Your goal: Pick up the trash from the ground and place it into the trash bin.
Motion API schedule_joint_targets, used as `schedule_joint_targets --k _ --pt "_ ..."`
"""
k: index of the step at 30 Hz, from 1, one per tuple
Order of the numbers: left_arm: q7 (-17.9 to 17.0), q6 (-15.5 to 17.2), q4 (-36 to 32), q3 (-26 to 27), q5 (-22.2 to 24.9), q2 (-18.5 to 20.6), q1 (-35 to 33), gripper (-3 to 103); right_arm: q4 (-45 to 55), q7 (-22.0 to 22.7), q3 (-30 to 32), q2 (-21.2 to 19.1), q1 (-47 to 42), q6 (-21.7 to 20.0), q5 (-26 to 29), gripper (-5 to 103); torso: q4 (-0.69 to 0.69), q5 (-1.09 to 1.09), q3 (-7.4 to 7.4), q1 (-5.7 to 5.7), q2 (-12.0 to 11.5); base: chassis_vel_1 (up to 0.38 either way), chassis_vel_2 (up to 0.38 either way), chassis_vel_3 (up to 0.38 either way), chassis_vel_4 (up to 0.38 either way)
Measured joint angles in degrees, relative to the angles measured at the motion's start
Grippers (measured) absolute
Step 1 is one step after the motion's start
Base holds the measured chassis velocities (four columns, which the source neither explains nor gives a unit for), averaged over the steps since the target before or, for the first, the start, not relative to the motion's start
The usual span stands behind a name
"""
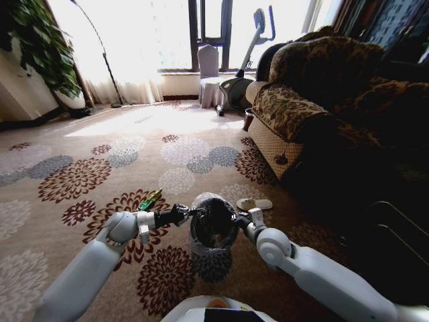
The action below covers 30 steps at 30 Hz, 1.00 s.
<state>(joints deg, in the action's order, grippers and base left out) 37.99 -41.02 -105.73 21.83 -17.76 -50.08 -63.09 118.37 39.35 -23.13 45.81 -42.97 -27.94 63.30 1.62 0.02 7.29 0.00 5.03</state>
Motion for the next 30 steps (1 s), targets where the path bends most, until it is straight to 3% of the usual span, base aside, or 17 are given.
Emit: schedule_joint_targets --k 4,6,12,14,15,18,22,25,26,28,29,30 --pt "-1.5 0.0 1.6 -2.6 0.2 -0.5 1.0 -1 -0.8 0.2 -0.7 1.7 0.2 0.2 0.2 0 0.0 -0.02 0.0 0.0 0.0 0.0 0.0 0.0 0.0" --pt "-2.1 0.0 1.7 -2.8 0.4 -0.5 0.9 4 -1.0 0.2 -0.7 1.9 0.2 0.3 0.2 0 0.0 -0.02 0.0 0.0 0.0 0.0 0.0 0.0 0.0" --pt "-3.2 0.3 1.1 -3.0 2.6 0.0 -1.4 31 -2.0 0.2 -0.7 2.9 0.5 0.7 0.2 0 0.01 -0.02 0.0 0.0 0.0 0.0 0.0 0.0 0.0" --pt "-3.2 0.4 0.8 -2.9 3.1 0.0 -1.7 31 -2.1 0.2 -0.7 3.0 0.5 0.8 0.1 0 0.01 -0.02 0.0 0.0 0.0 0.0 0.0 0.0 0.0" --pt "-3.2 0.4 0.3 -2.5 3.9 0.2 -2.1 42 -2.3 0.2 -0.7 3.2 0.4 0.9 0.1 0 0.01 -0.02 0.0 0.0 0.0 0.0 0.0 0.0 0.0" --pt "-2.7 0.5 -0.7 -1.8 5.1 0.4 -2.8 48 -2.5 0.1 -0.6 3.4 0.1 1.0 0.0 0 0.0 -0.02 0.0 0.0 0.0 0.0 0.0 0.0 0.0" --pt "-1.3 0.6 -2.5 -0.3 7.5 1.4 -5.8 69 -3.1 -0.7 0.2 3.9 -0.6 1.5 -0.7 0 0.01 -0.01 0.0 0.0 0.0 0.0 0.0 0.0 0.0" --pt "-0.7 0.5 -2.6 -0.1 7.9 1.5 -6.8 74 -3.2 -1.0 0.5 3.9 -1.0 1.8 -0.8 0 0.01 -0.02 0.0 0.0 0.0 0.0 0.0 0.0 0.0" --pt "0.3 0.4 -2.4 0.2 8.3 1.4 -7.6 85 -3.2 -1.5 1.0 3.9 -1.4 2.0 -0.9 0 0.01 -0.01 0.0 0.0 0.0 0.0 0.0 0.0 0.0" --pt "0.6 0.1 -2.1 0.3 8.4 1.3 -8.0 85 -3.2 -1.8 1.3 3.9 -1.7 2.1 -1.0 0 0.0 -0.01 0.0 0.0 0.0 0.0 0.0 0.0 0.0" --pt "0.8 -0.4 -1.8 0.5 9.3 1.2 -8.8 96 -3.3 -2.7 2.0 3.7 -2.3 2.8 -1.4 0 0.0 -0.03 0.0 0.0 0.0 0.0 0.0 0.0 0.0" --pt "0.9 -0.5 -1.9 0.8 10.2 1.2 -9.4 96 -3.3 -3.1 2.3 3.6 -2.7 3.1 -1.6 0 0.0 -0.03 0.0 0.0 0.0 0.0 0.0 0.0 0.0"
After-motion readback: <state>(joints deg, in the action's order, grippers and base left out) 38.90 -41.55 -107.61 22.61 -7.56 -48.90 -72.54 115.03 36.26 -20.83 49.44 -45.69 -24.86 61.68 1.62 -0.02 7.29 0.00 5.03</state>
